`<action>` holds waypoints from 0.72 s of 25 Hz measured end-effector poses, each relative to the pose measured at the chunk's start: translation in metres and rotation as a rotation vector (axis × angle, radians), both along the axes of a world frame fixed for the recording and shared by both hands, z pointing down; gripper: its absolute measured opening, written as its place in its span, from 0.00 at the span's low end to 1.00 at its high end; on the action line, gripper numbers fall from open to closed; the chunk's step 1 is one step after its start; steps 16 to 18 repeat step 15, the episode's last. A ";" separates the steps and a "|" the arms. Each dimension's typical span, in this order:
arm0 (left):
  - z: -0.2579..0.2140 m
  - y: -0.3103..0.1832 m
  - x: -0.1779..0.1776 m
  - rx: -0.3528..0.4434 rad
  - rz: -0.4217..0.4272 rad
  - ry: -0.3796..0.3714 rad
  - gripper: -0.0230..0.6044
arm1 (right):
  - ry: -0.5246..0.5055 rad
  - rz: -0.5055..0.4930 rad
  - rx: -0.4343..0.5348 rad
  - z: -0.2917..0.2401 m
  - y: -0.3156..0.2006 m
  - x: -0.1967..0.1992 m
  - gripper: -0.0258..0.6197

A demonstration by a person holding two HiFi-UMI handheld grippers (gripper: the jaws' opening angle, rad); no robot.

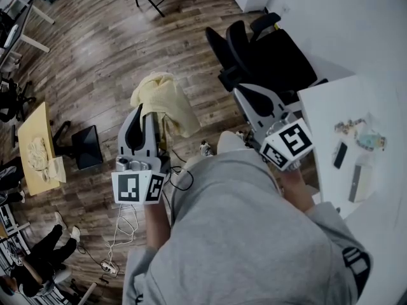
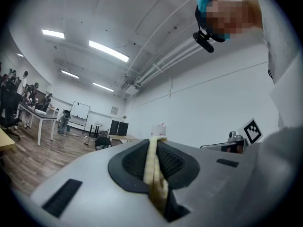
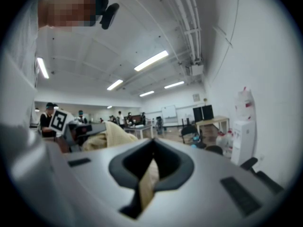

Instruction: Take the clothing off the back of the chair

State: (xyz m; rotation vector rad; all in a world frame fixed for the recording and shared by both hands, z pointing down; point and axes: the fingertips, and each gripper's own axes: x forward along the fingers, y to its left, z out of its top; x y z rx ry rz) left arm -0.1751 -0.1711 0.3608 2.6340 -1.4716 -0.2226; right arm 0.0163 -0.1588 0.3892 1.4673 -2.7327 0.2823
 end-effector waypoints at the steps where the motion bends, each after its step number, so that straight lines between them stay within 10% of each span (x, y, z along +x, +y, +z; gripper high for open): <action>1: -0.001 0.001 0.001 0.005 0.006 -0.001 0.14 | 0.002 0.003 -0.002 0.001 0.001 0.001 0.09; 18: -0.003 0.008 0.001 0.006 0.017 -0.010 0.14 | -0.041 0.068 -0.039 0.011 0.012 0.022 0.09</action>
